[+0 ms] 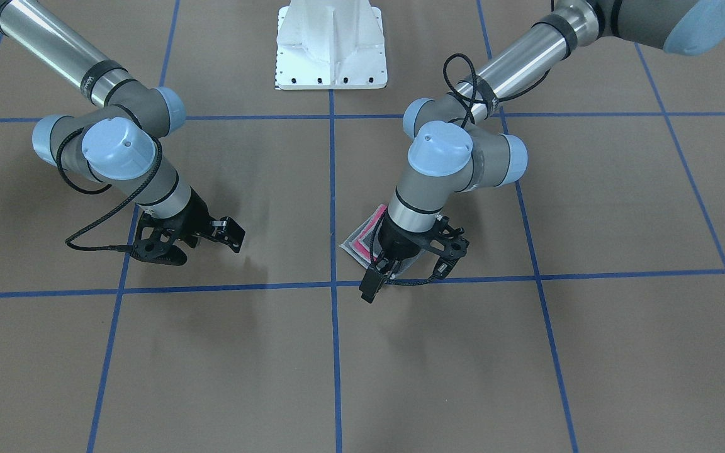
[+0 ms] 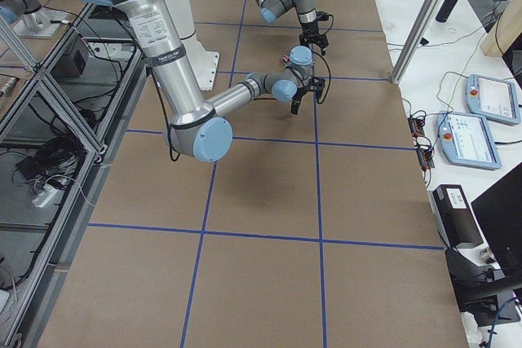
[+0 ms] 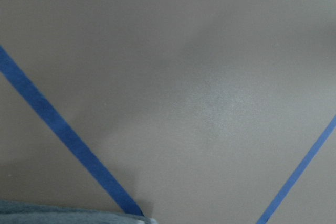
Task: Fold towel twice with both arms
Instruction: 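Lay the folded end down and press it flat with the left gripper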
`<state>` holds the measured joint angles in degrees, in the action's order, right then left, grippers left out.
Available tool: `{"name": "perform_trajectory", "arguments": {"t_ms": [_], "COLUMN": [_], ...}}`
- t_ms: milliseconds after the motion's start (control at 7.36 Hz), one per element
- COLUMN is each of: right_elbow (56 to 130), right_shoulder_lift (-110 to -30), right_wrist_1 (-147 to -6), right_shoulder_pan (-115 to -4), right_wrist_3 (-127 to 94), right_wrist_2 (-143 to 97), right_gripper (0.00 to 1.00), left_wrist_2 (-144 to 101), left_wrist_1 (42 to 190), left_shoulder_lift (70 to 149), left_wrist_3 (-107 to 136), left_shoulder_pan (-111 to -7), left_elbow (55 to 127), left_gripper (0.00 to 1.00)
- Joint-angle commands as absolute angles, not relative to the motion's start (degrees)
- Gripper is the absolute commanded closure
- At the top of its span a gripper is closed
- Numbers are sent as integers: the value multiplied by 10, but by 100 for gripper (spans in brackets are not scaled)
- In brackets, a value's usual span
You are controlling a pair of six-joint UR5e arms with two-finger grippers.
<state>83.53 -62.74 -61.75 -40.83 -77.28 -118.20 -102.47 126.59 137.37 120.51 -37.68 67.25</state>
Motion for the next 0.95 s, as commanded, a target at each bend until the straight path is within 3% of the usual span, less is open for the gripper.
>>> {"name": "perform_trajectory", "arguments": {"t_ms": [0,815], "right_elbow": [834,871], "right_shoulder_lift": [-624,-611], "right_wrist_1": [-611,-634], "right_shoulder_pan": [-410,-487], "right_wrist_3": [-777,-772], "right_wrist_2": [-1183,-1247], "right_gripper": [1,1], "left_wrist_2": [-1025,-1025], "left_wrist_1": [1270,1270], "left_shoulder_lift": [1385,1384], "left_wrist_3": [1202,1187], "left_shoulder_pan": [-379,-388], "left_elbow": [659,656], "left_gripper": [0,0]}}
